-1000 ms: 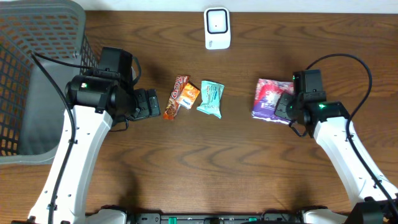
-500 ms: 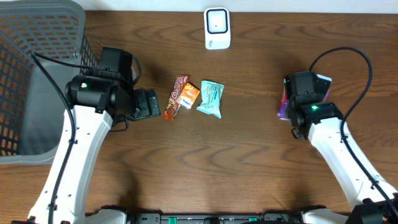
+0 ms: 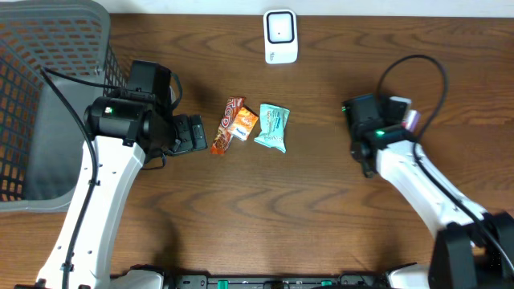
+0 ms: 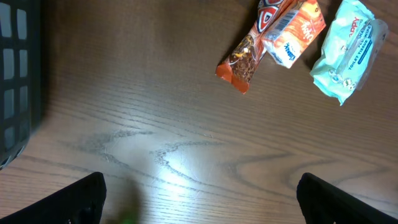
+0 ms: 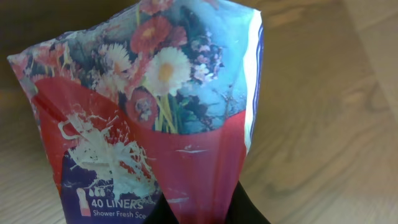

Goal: Scan the item barcode

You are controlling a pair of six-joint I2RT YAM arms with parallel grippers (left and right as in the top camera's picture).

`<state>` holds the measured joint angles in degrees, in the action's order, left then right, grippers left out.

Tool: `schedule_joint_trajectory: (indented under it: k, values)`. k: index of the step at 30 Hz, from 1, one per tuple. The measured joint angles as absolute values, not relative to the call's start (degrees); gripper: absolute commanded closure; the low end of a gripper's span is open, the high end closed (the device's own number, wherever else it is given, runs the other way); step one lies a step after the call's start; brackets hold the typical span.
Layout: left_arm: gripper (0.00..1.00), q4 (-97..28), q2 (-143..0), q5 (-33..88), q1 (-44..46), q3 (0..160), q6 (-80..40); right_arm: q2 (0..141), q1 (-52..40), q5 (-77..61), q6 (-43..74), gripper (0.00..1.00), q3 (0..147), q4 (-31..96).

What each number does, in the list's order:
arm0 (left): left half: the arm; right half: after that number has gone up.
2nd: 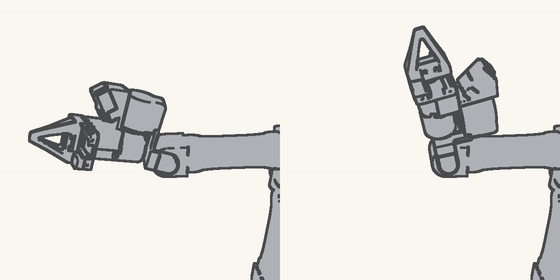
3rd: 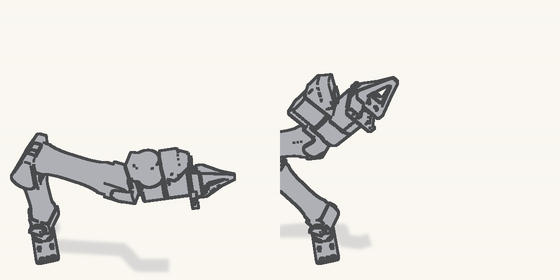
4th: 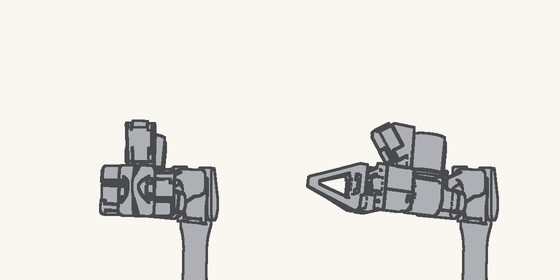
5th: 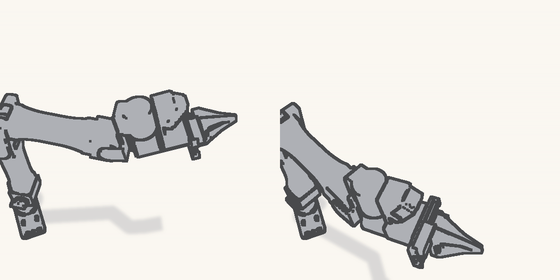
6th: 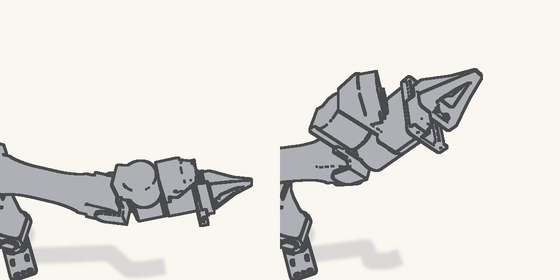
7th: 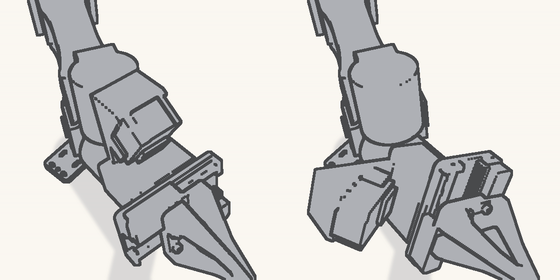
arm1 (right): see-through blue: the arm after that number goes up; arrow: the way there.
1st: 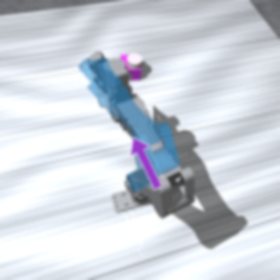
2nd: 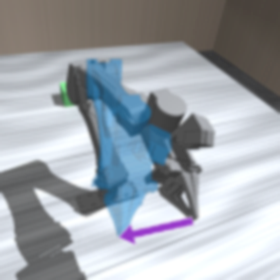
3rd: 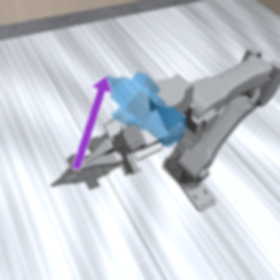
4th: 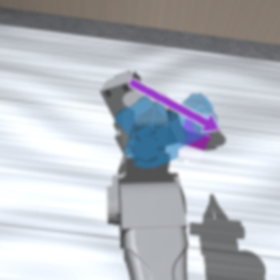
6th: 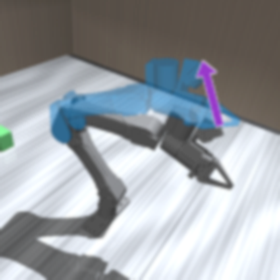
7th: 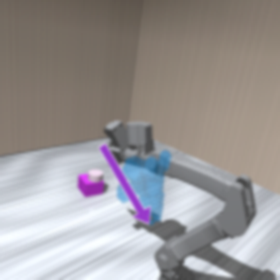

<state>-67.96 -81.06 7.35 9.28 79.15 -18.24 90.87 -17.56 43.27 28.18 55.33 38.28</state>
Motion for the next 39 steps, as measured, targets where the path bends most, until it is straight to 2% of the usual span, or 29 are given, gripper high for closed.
schedule_joint_trajectory:
  k: [2, 4, 11, 16, 19, 22, 24, 29, 37, 39]
  values:
    - [0.02, -67.96, -81.06, 7.35, 9.28, 79.15, -18.24, 92.71, -19.70, 43.51, 28.25, 0.70, 55.33, 37.19]
    - [0.02, -67.99, -81.06, 7.33, 9.28, 79.15, -18.24, 94.06, -22.33, 43.90, 28.14, 0.58, 55.33, 36.21]
    - [0.02, -67.99, -81.06, 7.35, 9.28, 79.15, -18.24, 95.20, -31.53, 42.52, 27.59, 0.37, 55.55, 32.32]
    - [0.02, -67.99, -81.06, 7.33, 9.28, 79.15, -18.24, 95.20, -34.94, 33.04, 27.90, 0.24, 57.56, 27.55]
    - [0.02, -67.99, -81.06, 7.33, 9.28, 79.15, -18.24, 95.22, -35.33, 25.80, 29.26, 0.12, 59.68, 27.64]
    - [0.02, -67.99, -81.06, 7.33, 9.28, 79.15, -18.24, 95.26, -35.14, 21.93, 29.71, 0.05, 62.22, 30.06]
    - [0.02, -67.99, -81.06, 7.33, 9.28, 79.15, -18.24, 95.26, -35.11, 20.32, 29.76, 0.01, 64.55, 32.49]
    - [0.02, -67.99, -81.06, 7.33, 9.28, 79.15, -18.24, 95.26, -34.22, 18.17, 28.34, 0.01, 70.46, 37.91]
    - [0.02, -67.96, -81.06, 7.33, 9.28, 79.15, -18.24, 95.26, -29.65, 15.57, 26.50, 0.01, 72.40, 39.42]
    - [0.02, -67.96, -81.06, 7.35, 9.28, 79.15, -18.24, 95.26, -29.26, 14.22, 26.13, 0.06, 72.40, 39.38]
